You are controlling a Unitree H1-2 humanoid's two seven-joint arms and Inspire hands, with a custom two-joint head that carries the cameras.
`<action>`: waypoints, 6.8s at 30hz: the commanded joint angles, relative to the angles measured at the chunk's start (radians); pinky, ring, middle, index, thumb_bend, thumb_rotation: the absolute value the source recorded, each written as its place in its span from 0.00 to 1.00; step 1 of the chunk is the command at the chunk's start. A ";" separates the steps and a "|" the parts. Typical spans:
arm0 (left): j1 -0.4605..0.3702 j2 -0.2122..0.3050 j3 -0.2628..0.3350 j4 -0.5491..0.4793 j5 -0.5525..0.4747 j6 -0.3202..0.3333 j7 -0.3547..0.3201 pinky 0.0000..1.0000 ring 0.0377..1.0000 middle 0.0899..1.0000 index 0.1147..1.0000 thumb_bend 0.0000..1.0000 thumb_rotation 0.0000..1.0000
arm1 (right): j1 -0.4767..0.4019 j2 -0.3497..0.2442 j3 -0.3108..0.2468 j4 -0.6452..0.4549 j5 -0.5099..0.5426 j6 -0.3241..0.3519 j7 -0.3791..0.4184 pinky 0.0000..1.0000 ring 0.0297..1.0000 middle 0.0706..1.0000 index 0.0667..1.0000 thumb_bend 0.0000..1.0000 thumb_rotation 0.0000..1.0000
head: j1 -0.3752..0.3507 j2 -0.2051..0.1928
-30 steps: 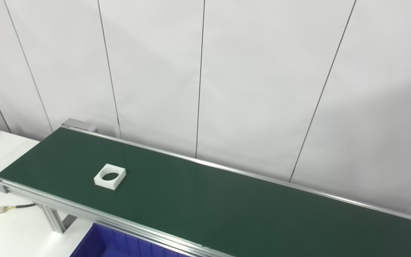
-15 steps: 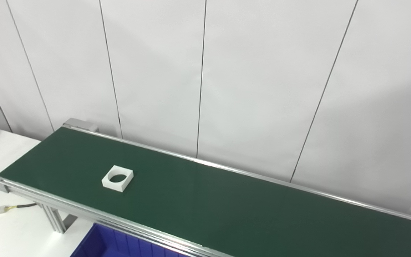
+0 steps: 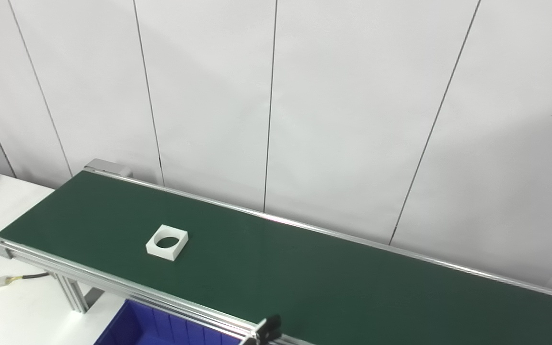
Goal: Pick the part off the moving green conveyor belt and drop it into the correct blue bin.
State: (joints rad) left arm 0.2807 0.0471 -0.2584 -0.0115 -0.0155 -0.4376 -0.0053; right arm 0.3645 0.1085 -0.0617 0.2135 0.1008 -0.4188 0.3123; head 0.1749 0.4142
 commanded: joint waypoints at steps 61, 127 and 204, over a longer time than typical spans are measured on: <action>-0.730 0.307 0.091 0.303 0.457 0.201 -0.149 0.87 0.99 1.00 0.99 0.87 0.32 | -0.005 -0.061 0.142 -0.119 -0.066 -0.051 -0.162 1.00 1.00 1.00 1.00 0.73 0.93 | -0.158 0.240; -0.945 0.267 -0.119 0.886 0.594 0.265 -0.089 0.54 0.54 0.46 0.47 0.53 0.00 | 0.010 -0.053 0.063 -0.157 -0.022 -0.051 -0.075 1.00 1.00 1.00 1.00 0.66 0.87 | -0.084 0.270; -0.207 0.307 0.085 -0.016 0.271 0.013 -0.214 0.34 0.40 0.44 0.43 0.50 0.00 | 0.032 -0.013 0.236 -0.252 -0.160 -0.051 -0.309 1.00 1.00 1.00 1.00 0.72 0.88 | -0.422 0.414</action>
State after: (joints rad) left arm 0.0765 0.3327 -0.1766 0.0016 0.2471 -0.4197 -0.2126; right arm 0.3949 0.0947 0.1690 -0.0037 -0.0557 -0.4191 0.0086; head -0.2486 0.8269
